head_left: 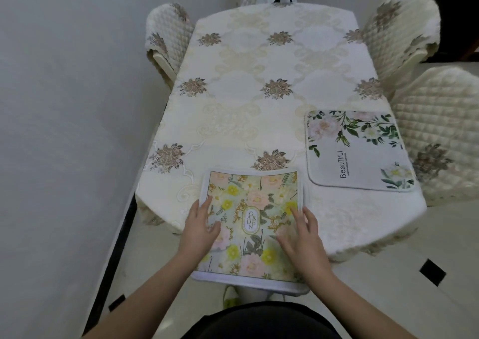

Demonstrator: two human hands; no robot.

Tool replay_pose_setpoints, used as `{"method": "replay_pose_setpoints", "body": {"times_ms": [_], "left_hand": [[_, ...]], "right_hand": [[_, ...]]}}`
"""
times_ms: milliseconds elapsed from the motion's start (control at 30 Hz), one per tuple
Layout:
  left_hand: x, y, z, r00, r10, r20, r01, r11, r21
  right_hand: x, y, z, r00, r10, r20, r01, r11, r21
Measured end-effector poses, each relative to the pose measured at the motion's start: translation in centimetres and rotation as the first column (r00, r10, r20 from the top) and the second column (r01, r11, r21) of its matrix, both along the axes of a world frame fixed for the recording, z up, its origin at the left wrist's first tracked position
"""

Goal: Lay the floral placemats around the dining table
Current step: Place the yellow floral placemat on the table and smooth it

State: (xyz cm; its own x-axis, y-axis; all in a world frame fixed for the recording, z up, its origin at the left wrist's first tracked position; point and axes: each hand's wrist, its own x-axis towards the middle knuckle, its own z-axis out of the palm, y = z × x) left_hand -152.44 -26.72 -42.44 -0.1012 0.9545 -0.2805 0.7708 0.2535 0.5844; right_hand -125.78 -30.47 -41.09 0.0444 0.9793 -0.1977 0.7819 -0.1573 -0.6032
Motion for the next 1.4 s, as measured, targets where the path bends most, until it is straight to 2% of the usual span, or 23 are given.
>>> {"method": "replay_pose_setpoints", "body": {"times_ms": [67,167,267,367,667,833,1000,1233,1400], "left_hand": [[-0.2,0.0,0.8,0.995,0.019,0.093,-0.023,0.999,0.048],[-0.9,-0.1,1.9,0.961,0.056,0.271,-0.072,0.996,0.049],[-1.8,-0.3,2.3,0.902,0.157,0.402,-0.138,0.988,-0.074],[-2.2,-0.8,2.2,0.813,0.287,0.507,-0.189,0.953,-0.237],[-2.5,-3.6,1.5,0.773,0.342,0.534,-0.215,0.933,-0.287],[-4.2,-5.5,2.3,0.761,0.374,0.530,-0.301,0.927,-0.222],[-7.5,-8.1,3.0,0.704,0.471,0.532,-0.432,0.878,-0.206],[-14.7,-12.9,2.5,0.526,0.592,0.611,-0.551,0.784,-0.286],[-20.6,-17.0,3.4,0.498,0.593,0.633,-0.593,0.765,-0.250]], "right_hand": [[0.3,0.3,1.1,0.978,-0.063,-0.197,0.066,0.998,0.011],[0.8,0.9,1.5,0.919,-0.164,-0.360,0.153,0.987,-0.058],[0.9,1.5,1.3,0.881,-0.253,-0.399,0.173,0.959,-0.226],[0.9,1.5,0.9,0.883,-0.258,-0.392,0.160,0.950,-0.267],[0.4,0.7,0.5,0.884,-0.215,-0.416,0.121,0.963,-0.240],[-1.2,0.7,1.3,0.884,-0.130,-0.450,0.070,0.986,-0.148],[-5.0,1.1,2.7,0.869,-0.034,-0.494,-0.028,0.993,-0.118],[-12.4,-0.3,4.3,0.833,0.078,-0.548,-0.159,0.982,-0.102],[-19.4,-3.5,5.0,0.858,0.104,-0.504,-0.177,0.979,-0.099]]}}
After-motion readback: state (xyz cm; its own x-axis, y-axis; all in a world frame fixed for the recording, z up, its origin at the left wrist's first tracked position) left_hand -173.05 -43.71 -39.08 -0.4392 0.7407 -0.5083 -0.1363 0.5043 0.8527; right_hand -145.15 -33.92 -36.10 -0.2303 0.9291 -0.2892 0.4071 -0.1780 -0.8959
